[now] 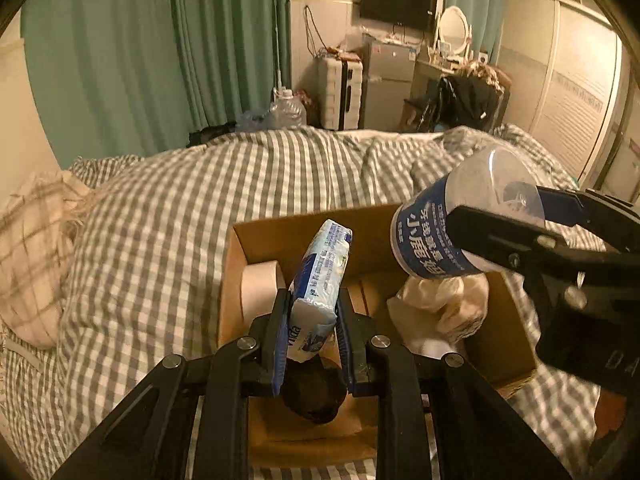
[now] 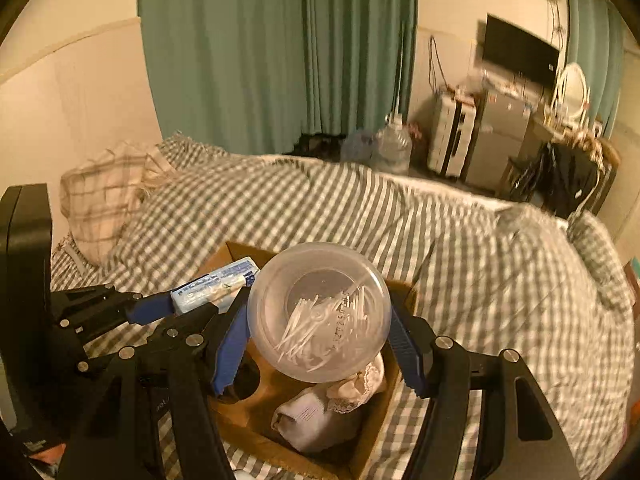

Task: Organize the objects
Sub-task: 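Lower the bottle and small box into the cardboard box and open both tools, then grasp the white plush toy with the left tool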

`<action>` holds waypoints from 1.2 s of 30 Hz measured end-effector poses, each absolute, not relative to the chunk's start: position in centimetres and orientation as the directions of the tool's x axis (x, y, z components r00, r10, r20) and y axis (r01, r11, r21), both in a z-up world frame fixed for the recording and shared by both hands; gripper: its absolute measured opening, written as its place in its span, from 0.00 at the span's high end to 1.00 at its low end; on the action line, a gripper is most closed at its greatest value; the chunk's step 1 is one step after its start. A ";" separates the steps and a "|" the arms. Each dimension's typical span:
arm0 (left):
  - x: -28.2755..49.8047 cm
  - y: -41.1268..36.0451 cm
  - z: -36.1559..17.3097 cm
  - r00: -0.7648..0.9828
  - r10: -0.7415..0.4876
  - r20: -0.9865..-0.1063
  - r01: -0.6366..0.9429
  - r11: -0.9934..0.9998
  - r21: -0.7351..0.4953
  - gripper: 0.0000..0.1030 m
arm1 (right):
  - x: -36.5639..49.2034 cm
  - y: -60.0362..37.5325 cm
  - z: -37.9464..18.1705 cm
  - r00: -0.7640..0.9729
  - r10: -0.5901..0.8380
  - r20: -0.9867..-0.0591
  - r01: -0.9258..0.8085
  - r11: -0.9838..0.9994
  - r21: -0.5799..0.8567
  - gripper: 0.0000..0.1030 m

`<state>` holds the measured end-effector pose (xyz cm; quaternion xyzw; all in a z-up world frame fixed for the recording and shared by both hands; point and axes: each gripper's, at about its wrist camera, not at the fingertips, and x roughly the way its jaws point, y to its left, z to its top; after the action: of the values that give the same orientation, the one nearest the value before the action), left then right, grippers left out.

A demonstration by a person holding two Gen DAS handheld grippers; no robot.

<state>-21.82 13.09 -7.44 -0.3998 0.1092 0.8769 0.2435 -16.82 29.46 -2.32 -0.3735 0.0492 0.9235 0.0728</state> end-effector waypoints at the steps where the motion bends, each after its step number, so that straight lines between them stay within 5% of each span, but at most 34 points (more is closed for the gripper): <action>1: -21.8 13.2 -7.7 -0.557 0.342 -0.756 -0.518 -0.855 -0.005 0.79 | -16.9 29.8 -2.6 -0.713 0.088 -0.695 -0.174 -0.983 0.053 0.39; 6: -21.3 13.0 -7.6 -0.544 0.355 -0.761 -0.526 -0.850 -0.020 0.69 | -15.9 30.8 -2.1 -0.758 0.054 -0.650 -0.172 -0.978 0.120 0.37; 9: -20.5 12.3 -6.7 -0.572 0.328 -0.752 -0.503 -0.864 0.006 0.24 | -14.6 30.7 -0.6 -0.772 0.100 -0.628 -0.197 -0.976 0.087 0.18; 12: -18.8 10.5 -4.8 -0.646 0.284 -0.708 -0.433 -0.901 0.035 0.09 | -12.7 30.2 1.3 -0.780 0.134 -0.611 -0.215 -0.975 0.061 0.18; 23: -11.4 4.1 -0.5 -0.696 0.267 -0.667 -0.382 -0.924 0.029 0.00 | -2.3 26.4 4.7 -0.753 0.291 -0.589 -0.286 -0.952 -0.105 0.00; 36: -5.4 6.4 -12.8 -0.549 0.220 -0.806 -0.426 -0.904 0.044 0.00 | 1.6 24.6 -5.9 -0.638 0.233 -0.734 -0.320 -0.947 -0.022 0.00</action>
<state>-5.45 6.39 -12.76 -0.4369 0.1178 0.8723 0.1853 1.64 24.60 -5.89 -0.3970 0.0551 0.9033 0.1529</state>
